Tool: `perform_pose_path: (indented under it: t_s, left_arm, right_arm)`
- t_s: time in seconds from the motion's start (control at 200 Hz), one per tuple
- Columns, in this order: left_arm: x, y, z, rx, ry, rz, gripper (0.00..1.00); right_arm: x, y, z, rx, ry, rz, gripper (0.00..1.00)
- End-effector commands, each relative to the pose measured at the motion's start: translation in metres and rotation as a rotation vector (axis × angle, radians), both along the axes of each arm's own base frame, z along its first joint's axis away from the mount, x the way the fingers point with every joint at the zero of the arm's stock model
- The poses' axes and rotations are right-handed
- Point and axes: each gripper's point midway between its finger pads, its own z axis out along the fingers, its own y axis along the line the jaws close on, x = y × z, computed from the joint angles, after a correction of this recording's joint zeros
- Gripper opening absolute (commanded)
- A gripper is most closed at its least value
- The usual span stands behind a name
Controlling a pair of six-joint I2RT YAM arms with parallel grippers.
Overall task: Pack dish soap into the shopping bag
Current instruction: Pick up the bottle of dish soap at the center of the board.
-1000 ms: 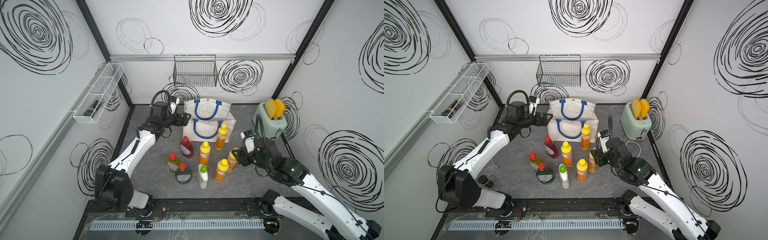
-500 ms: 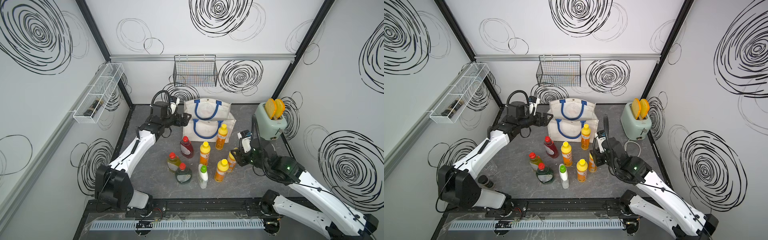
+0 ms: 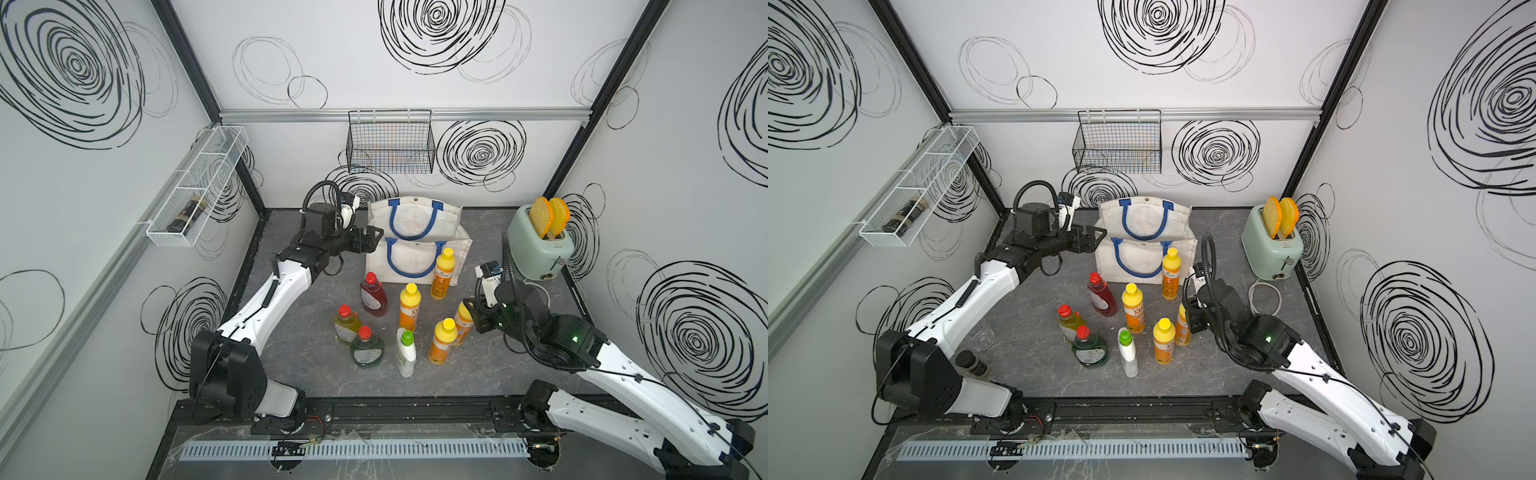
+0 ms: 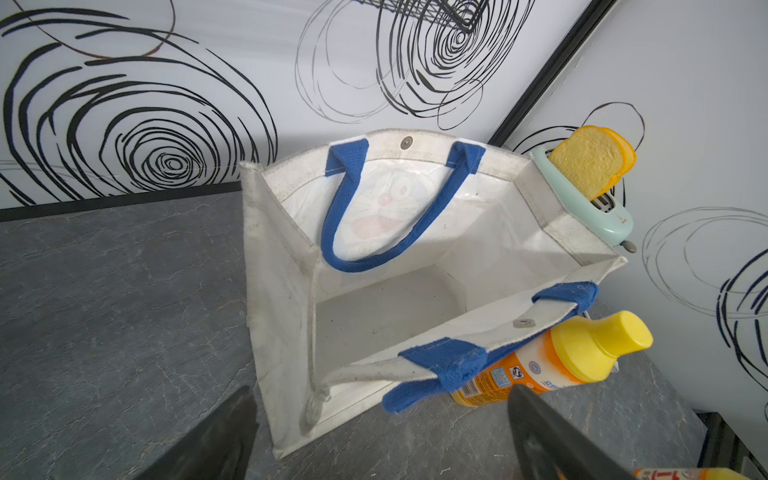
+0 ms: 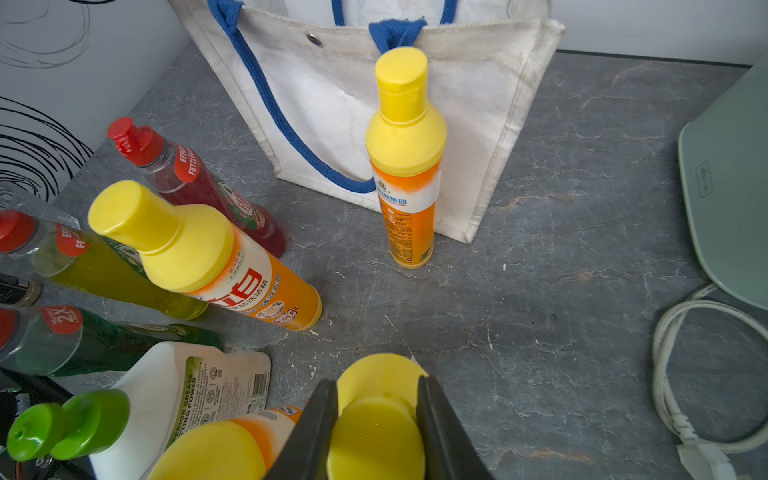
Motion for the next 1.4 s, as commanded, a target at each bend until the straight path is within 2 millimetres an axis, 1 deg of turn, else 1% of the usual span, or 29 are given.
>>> perform_pose_path:
  t_s: [0.0, 0.1, 0.19, 0.3, 0.415, 0.555, 0.675, 0.755, 1.056, 1.396]
  left_arm:
    - [0.003, -0.006, 0.004, -0.021, -0.028, -0.017, 0.96]
    - [0.002, -0.007, 0.004, -0.021, -0.027, -0.019, 0.96]
    - [0.002, -0.007, 0.004, -0.020, -0.027, -0.018, 0.96]
    - [0.002, -0.006, 0.004, -0.018, -0.028, -0.016, 0.96]
    - [0.003, -0.007, 0.003, -0.015, -0.027, -0.017, 0.96]
    - [0.002, -0.007, 0.003, -0.008, -0.028, -0.016, 0.96]
    - [0.002, -0.007, 0.003, -0.004, -0.031, -0.014, 0.96]
    - [0.002, -0.007, 0.003, -0.005, -0.032, -0.015, 0.96]
    - [0.002, -0.007, 0.005, -0.008, -0.034, -0.017, 0.96]
    - [0.002, -0.007, 0.004, -0.006, -0.031, -0.017, 0.96]
  right_arm:
    - [-0.004, -0.003, -0.013, -0.008, 0.042, -0.027, 0.16]
    - [0.000, -0.005, -0.009, -0.011, 0.020, -0.046, 0.07]
    - [0.006, -0.005, 0.000, -0.025, -0.008, -0.059, 0.00]
    - [0.014, -0.005, 0.016, -0.047, -0.051, -0.070, 0.00]
    - [0.023, 0.001, 0.033, -0.055, -0.106, -0.056, 0.00]
    - [0.032, 0.008, 0.049, -0.067, -0.152, -0.038, 0.00]
    - [0.040, 0.011, 0.067, -0.056, -0.193, -0.030, 0.00]
    - [0.045, 0.010, 0.079, -0.043, -0.217, -0.028, 0.00]
    - [0.075, -0.008, 0.125, -0.013, -0.279, -0.038, 0.00]
    - [0.107, -0.012, 0.173, -0.040, -0.337, -0.035, 0.00]
